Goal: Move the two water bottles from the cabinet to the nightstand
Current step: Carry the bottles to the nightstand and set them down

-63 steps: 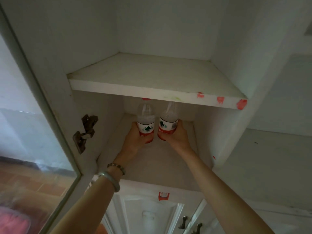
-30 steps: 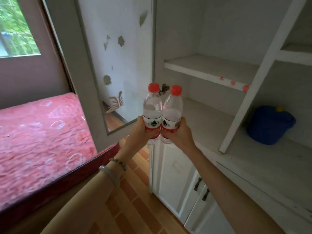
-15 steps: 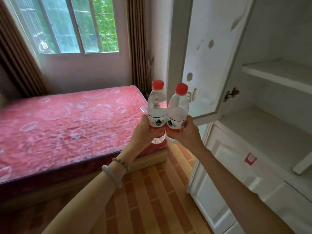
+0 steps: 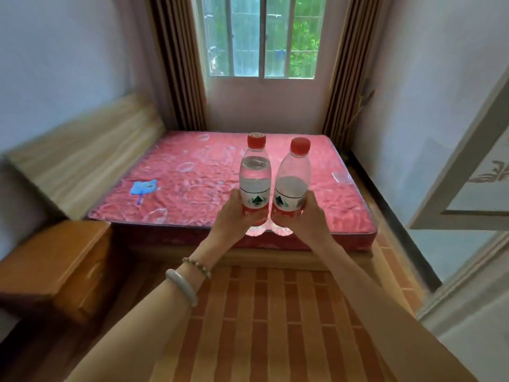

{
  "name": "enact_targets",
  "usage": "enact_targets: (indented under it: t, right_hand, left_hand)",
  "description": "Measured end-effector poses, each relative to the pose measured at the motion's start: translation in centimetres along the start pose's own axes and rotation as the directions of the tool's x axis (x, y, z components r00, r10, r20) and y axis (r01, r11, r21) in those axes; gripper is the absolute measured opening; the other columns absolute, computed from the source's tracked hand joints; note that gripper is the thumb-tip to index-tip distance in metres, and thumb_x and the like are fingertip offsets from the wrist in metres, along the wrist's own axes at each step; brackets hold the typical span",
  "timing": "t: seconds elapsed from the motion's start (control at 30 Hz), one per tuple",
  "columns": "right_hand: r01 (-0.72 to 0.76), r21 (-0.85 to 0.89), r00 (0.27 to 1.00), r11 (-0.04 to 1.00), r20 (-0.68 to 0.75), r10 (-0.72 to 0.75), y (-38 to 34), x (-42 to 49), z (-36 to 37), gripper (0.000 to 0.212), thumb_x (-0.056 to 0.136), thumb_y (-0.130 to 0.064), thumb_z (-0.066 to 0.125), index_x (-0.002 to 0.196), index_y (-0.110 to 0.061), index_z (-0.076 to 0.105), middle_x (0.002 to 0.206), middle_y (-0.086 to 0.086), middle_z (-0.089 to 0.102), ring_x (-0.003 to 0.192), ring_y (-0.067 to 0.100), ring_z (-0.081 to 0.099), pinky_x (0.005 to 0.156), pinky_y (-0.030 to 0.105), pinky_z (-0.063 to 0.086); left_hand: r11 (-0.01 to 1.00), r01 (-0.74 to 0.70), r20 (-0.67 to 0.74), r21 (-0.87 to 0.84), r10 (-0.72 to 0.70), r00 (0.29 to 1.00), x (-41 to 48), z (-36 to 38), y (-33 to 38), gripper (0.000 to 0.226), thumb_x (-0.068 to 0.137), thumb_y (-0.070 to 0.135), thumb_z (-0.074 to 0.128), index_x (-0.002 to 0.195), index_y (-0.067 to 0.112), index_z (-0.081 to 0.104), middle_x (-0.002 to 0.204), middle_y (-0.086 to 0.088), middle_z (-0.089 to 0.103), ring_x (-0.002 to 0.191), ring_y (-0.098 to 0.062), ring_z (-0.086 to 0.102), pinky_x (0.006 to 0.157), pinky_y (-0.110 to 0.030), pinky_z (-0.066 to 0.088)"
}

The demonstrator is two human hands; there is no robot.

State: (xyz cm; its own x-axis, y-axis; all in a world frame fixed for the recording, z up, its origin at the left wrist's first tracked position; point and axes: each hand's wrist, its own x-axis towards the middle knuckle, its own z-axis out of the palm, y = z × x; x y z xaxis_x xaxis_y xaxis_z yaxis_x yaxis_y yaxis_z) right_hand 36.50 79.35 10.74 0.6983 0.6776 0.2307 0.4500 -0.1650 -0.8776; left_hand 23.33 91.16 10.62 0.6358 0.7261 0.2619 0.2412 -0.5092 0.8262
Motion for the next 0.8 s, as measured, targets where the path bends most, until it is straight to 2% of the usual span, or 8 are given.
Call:
enact_targets:
  t: [0.17, 0.33, 0.53, 0.6, 0.7, 0.8]
  right_hand:
    - [0.074, 0.023, 0.991, 0.997, 0.111, -0.076, -3.2, 0.6, 7.8, 0.064, 0.063, -0.020, 0.082, 0.114, -0.007, 0.045, 0.100, 0.003, 0.062, 0.087, 0.020, 0.059, 0.069, 0.031, 0.049]
    - [0.135, 0.055, 0.959, 0.989, 0.244, -0.145, -5.8, 2.7, 15.2, 0.065, 0.060, -0.023, 0.082, 0.112, -0.012, 0.047, 0.100, 0.001, 0.061, 0.087, 0.018, 0.059, 0.069, 0.030, 0.050]
    - [0.221, 0.097, 0.891, 0.970, 0.384, -0.242, -8.6, 6.8, 24.3, 0.058, 0.061, -0.022, 0.083, 0.107, -0.012, 0.049, 0.093, -0.003, 0.058, 0.081, 0.016, 0.056, 0.065, 0.029, 0.046]
    - [0.238, 0.123, 0.861, 0.963, 0.433, -0.268, -9.4, 8.6, 27.3, 0.060, 0.059, -0.025, 0.083, 0.108, -0.012, 0.049, 0.096, 0.000, 0.062, 0.083, 0.018, 0.059, 0.068, 0.034, 0.050]
    - [0.260, 0.157, 0.820, 0.953, 0.485, -0.304, -10.7, 11.3, 31.7, 0.058, 0.057, -0.026, 0.082, 0.104, -0.014, 0.049, 0.094, 0.002, 0.063, 0.080, 0.020, 0.061, 0.067, 0.041, 0.053]
    - [0.281, 0.209, 0.760, 0.937, 0.548, -0.350, -12.3, 13.7, 35.4, 0.051, 0.061, -0.021, 0.081, 0.100, -0.015, 0.048, 0.085, -0.006, 0.060, 0.073, 0.011, 0.059, 0.061, 0.030, 0.050]
  left_hand:
    - [0.994, 0.112, -0.124, 0.010, -0.110, 0.986, -1.5, -7.1, -4.6, 0.059, 0.074, 0.032, 0.077, 0.114, 0.011, 0.039, 0.107, -0.002, 0.061, 0.094, -0.019, 0.061, 0.081, -0.038, 0.051]
    - [0.980, 0.195, -0.261, 0.042, -0.177, 0.949, -2.0, -13.1, -8.8, 0.060, 0.072, 0.034, 0.078, 0.115, 0.015, 0.040, 0.104, 0.005, 0.058, 0.093, -0.014, 0.059, 0.078, -0.029, 0.046]
    - [0.949, 0.313, -0.389, 0.032, -0.277, 0.879, -0.5, -19.8, -14.5, 0.069, 0.066, 0.050, 0.078, 0.118, 0.022, 0.041, 0.107, 0.010, 0.062, 0.098, -0.013, 0.062, 0.087, -0.039, 0.052]
    - [0.939, 0.344, -0.450, 0.012, -0.303, 0.840, 0.4, -21.9, -16.4, 0.076, 0.059, 0.060, 0.076, 0.118, 0.024, 0.044, 0.108, 0.009, 0.064, 0.098, -0.012, 0.063, 0.086, -0.041, 0.053]
    - [0.917, 0.399, -0.509, 0.013, -0.338, 0.792, 1.8, -24.8, -19.0, 0.077, 0.058, 0.063, 0.075, 0.119, 0.024, 0.051, 0.110, 0.007, 0.066, 0.097, -0.010, 0.064, 0.083, -0.041, 0.054]
    - [0.895, 0.445, -0.566, 0.023, -0.356, 0.743, 3.1, -27.1, -21.2, 0.075, 0.061, 0.068, 0.072, 0.121, 0.029, 0.049, 0.112, 0.012, 0.064, 0.099, -0.008, 0.063, 0.083, -0.040, 0.054]
